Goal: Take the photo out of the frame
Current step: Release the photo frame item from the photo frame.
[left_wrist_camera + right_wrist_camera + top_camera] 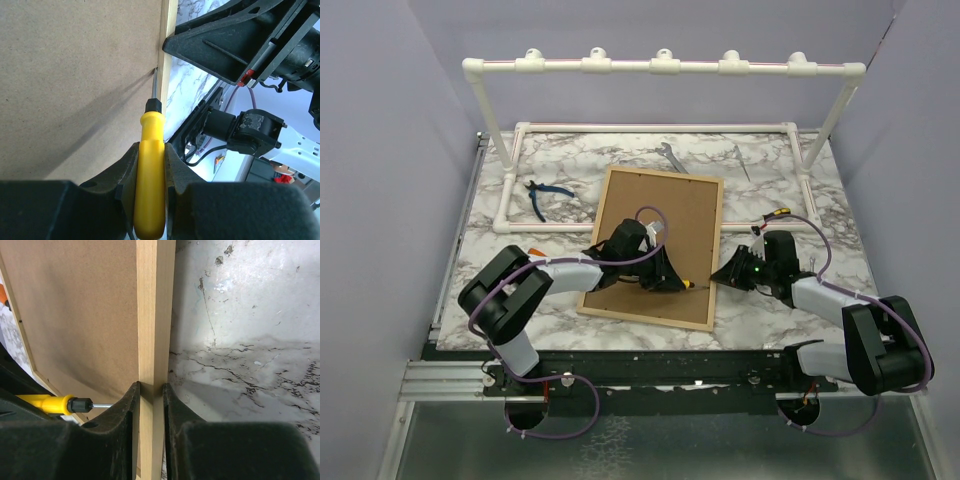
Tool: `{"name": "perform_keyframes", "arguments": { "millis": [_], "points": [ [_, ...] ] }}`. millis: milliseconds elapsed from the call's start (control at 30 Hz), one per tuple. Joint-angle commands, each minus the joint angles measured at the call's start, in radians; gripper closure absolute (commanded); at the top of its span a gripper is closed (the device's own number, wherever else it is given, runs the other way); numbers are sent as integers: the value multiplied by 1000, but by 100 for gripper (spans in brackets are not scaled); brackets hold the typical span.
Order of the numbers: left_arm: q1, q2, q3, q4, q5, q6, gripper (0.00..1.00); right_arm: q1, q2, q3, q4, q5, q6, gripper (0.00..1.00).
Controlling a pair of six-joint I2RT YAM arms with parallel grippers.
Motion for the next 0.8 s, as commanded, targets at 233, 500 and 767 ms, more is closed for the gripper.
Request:
{"name": "perform_keyframes", "arguments": {
  "millis": [233,500,767],
  "points": [
    [-25,52,44,51,36,-20,100,1,-13,-2,-12,-33,-15,82],
    [-58,76,78,52,38,-43,100,1,-14,0,-9,-53,-18,85],
    [-126,81,130,36,-20,-118,100,2,-29,-4,-8,-57,-15,91]
  ]
}}
